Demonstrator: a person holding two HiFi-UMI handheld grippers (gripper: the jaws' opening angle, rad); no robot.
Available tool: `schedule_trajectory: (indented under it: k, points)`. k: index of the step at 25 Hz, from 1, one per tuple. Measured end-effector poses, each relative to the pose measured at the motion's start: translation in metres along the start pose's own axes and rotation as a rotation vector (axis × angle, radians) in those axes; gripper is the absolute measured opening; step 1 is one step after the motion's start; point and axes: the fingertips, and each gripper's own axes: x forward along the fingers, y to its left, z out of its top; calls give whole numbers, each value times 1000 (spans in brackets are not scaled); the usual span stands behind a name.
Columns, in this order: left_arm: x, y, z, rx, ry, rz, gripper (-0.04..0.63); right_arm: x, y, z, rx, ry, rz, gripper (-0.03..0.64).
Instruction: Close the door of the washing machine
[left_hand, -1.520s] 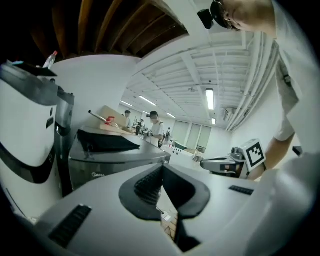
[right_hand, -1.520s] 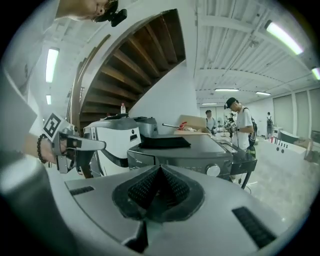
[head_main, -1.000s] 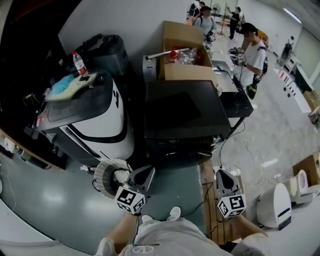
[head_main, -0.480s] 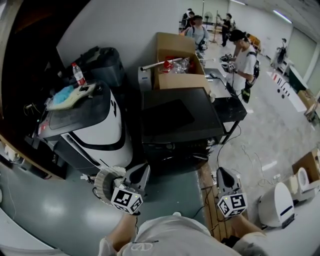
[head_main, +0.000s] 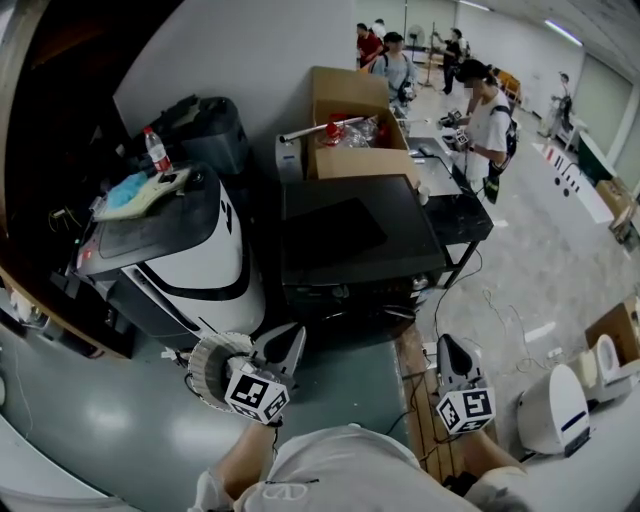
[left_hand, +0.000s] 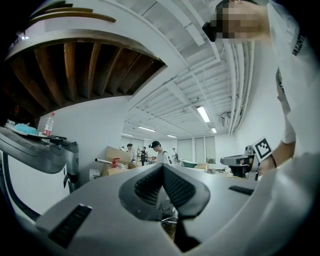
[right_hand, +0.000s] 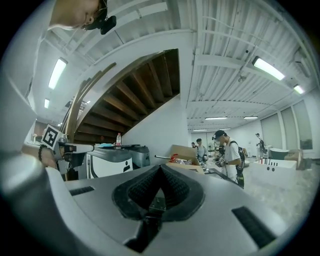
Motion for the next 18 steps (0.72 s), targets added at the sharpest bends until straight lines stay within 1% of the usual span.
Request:
schedule_trajectory:
  k: [10,18]
  points:
    - [0,1,-6,-6,12,2,2,7,4,0,-17,2,21,9]
    - [4,2,-10,-22,17,6,2,14,-1,3,-10,-4,17,9]
